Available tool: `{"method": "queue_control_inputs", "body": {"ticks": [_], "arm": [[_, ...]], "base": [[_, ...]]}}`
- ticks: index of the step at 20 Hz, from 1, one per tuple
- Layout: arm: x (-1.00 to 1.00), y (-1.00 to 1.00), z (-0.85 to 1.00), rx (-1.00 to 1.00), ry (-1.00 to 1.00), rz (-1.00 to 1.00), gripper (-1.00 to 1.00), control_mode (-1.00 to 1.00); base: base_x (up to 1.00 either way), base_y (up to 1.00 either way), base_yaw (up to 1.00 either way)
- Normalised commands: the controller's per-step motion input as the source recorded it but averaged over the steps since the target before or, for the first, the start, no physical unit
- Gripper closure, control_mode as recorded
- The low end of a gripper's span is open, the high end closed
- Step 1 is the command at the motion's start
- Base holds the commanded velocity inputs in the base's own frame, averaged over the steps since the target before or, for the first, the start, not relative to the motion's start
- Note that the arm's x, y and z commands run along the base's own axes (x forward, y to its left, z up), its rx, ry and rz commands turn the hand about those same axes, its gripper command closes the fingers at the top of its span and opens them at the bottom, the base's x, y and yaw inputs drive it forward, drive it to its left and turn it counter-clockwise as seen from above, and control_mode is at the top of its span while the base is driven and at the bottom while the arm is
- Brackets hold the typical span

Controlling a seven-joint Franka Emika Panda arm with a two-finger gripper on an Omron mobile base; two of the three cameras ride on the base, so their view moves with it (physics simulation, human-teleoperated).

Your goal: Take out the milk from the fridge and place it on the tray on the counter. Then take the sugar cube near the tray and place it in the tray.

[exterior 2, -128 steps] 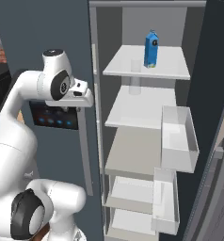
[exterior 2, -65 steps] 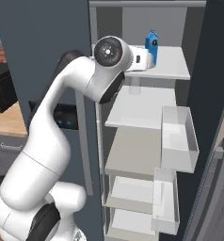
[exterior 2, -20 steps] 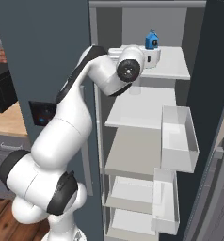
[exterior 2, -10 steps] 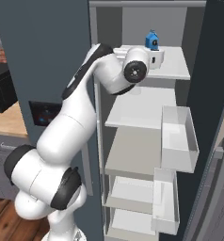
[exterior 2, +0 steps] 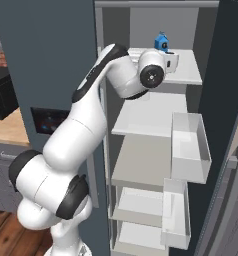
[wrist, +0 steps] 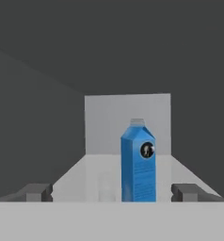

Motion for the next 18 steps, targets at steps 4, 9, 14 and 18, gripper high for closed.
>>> {"method": "queue_control_inputs", "body": {"ticks": [4,9,14,18], "arm": [[0.02,-0.11,0.02,0.04,0.03,0.00,-1.00,-1.00],[0.19,-0.12,0.00,0.05,0.07,0.00,-1.00,-1.00],[0.34,-0.08,0.04,0.04,0.06,0.00,-1.00,-1.00],[0.31,-0.01,0.11,0.01,0.04,0.00,-1.00,-1.00]], "base": [[0.00,0.00,0.00],[0.00,0.00,0.00],[0.00,0.00,0.00],[0.00,0.00,0.00]]}}
